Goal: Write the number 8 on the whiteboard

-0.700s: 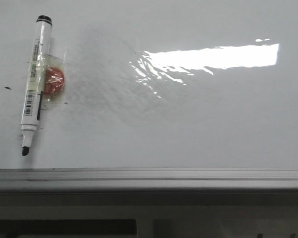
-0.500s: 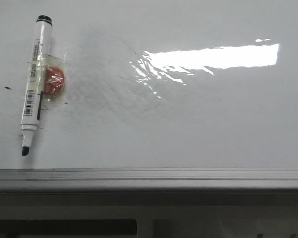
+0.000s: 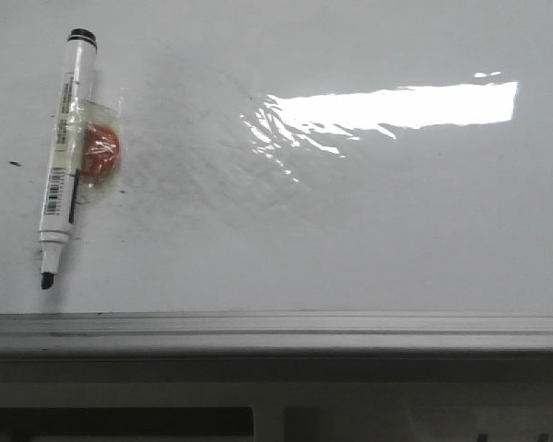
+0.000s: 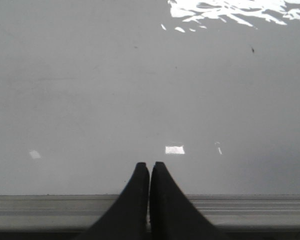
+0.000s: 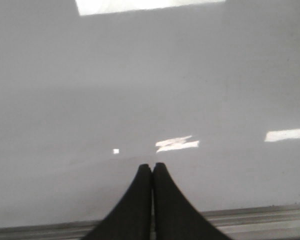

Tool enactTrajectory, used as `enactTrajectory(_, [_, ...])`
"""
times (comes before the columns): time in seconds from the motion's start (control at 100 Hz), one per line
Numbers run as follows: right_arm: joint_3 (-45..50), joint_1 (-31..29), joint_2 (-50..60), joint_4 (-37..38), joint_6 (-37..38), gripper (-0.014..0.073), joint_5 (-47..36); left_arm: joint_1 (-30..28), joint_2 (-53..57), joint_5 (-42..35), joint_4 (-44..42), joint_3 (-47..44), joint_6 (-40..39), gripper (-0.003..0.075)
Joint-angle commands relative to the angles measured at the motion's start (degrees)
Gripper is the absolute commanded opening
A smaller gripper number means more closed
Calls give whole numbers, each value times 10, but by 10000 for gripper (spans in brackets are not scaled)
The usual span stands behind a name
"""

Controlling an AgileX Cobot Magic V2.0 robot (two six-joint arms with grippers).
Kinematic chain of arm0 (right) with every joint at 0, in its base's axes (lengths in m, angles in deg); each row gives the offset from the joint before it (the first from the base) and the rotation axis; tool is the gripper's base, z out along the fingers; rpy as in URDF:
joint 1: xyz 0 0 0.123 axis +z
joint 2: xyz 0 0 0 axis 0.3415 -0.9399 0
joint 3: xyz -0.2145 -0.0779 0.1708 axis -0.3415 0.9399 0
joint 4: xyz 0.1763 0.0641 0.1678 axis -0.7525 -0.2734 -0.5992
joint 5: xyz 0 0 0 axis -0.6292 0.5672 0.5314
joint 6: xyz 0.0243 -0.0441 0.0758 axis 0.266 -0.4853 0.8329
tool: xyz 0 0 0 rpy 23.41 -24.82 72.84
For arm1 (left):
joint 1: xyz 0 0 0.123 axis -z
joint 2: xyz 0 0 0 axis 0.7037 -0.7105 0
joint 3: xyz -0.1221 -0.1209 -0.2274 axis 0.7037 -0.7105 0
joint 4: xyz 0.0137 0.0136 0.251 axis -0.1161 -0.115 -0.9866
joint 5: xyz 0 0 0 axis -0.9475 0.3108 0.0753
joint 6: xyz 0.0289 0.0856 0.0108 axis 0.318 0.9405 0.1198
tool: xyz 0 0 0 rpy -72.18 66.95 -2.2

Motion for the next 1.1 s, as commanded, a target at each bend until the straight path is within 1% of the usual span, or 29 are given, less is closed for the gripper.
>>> enactTrajectory(0.0, [8,-4,12,3,-2,-63,-15,-1,15,-27,4,-23,-3,-20])
enactTrajectory(0.15, [8,-4,12,3,-2,-63,-15,-1,15,-35,-11,-23,-3,-20])
enactTrajectory(0.35, [8,-4,12,4,-2,-63,-14,-1,15,-81,-11,-23,-3,-20])
enactTrajectory(0.46, [8,-4,12,4,-2,-63,-39,-1,15,-96,-11,-23,-3,-20])
enactTrajectory(0.57, [8,-4,12,4,-2,-63,-88,-1,15,-96,-11,-23,-3,-20])
enactTrajectory(0.64, [8,-4,12,4,-2,-63,-113,-1,15,-97,-39,-23,-3,-20])
enactTrajectory(0.889, [8,-4,12,3,-2,-63,-122,-1,15,-129,-40,-23,-3,-20])
enactTrajectory(1.009, [8,-4,12,-3,-1,-63,-186,-1,15,-149,-34,-23,-3,-20])
enactTrajectory(1.089, [8,-4,12,-30,26,-63,-238,-1,15,-173,-13,-23,-3,-20])
